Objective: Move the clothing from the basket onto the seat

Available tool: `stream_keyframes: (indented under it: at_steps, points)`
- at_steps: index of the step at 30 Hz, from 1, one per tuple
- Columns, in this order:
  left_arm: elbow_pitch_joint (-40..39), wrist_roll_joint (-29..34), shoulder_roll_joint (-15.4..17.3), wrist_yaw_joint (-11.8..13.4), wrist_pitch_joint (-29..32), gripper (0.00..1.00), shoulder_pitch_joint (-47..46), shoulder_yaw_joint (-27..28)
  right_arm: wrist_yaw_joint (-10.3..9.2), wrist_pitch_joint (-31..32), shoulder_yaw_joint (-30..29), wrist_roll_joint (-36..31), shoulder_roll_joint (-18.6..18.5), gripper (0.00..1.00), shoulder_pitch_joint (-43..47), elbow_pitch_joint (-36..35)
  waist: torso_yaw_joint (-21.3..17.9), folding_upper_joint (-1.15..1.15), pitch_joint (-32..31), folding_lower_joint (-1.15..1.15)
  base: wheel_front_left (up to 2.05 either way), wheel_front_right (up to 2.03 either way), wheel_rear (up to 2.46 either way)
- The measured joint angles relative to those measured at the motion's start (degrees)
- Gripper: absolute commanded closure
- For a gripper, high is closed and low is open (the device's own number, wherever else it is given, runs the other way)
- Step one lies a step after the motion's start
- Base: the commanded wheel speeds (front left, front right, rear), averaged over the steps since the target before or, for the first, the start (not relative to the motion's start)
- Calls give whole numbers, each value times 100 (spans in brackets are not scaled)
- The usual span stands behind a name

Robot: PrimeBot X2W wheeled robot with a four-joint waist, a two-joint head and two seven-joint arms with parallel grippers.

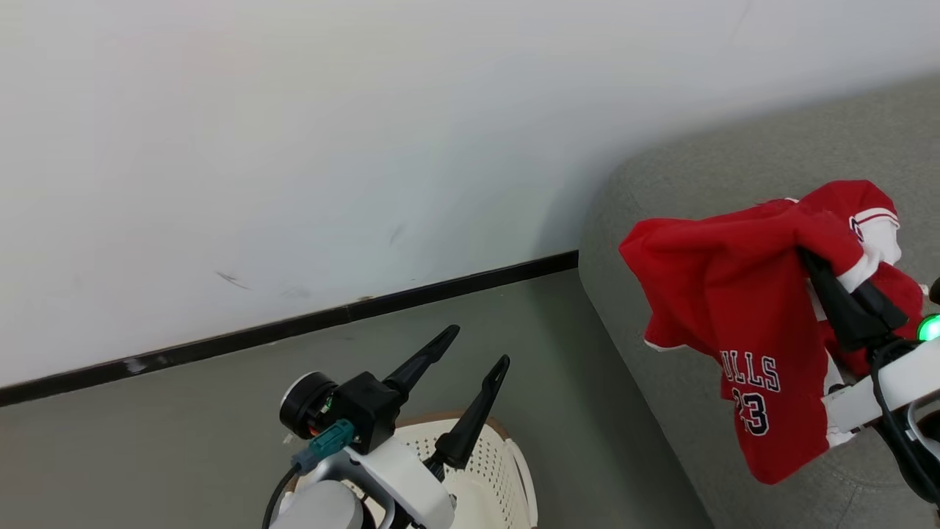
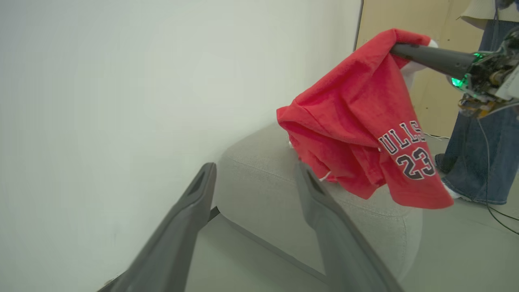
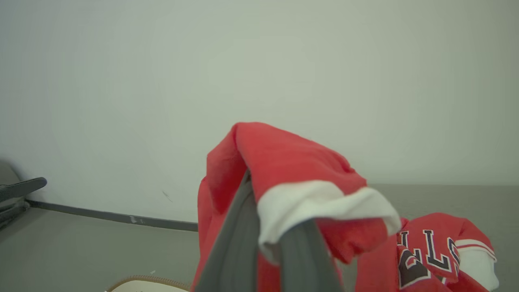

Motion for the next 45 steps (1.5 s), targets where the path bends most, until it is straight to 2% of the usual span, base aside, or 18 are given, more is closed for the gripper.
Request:
stream_keyframes:
  at_steps: [14,23,30,34,45]
  points:
    - [178,-23,-137,-114,-179,0,59,-337,0,0,-679,-209,38,100,652,-280,-587,0,65,0,0,0,0]
    - [212,-11,-158,-115,-272,0,59,-391,0,0,-1230,-201,244,100,1014,-339,-948,0,170,0,0,0,0]
    - [213,66,-164,-105,-279,0,57,-347,0,0,-1344,-15,256,100,1003,-286,-1136,0,361,0,0,0,0]
    - [186,223,-136,-45,-280,0,46,-286,0,0,-1287,93,88,100,563,-115,-1182,0,518,0,0,0,0]
    - [-148,442,156,180,-323,0,-211,-88,0,293,-1786,256,-342,100,-1331,483,-1137,0,1028,0,0,0,0]
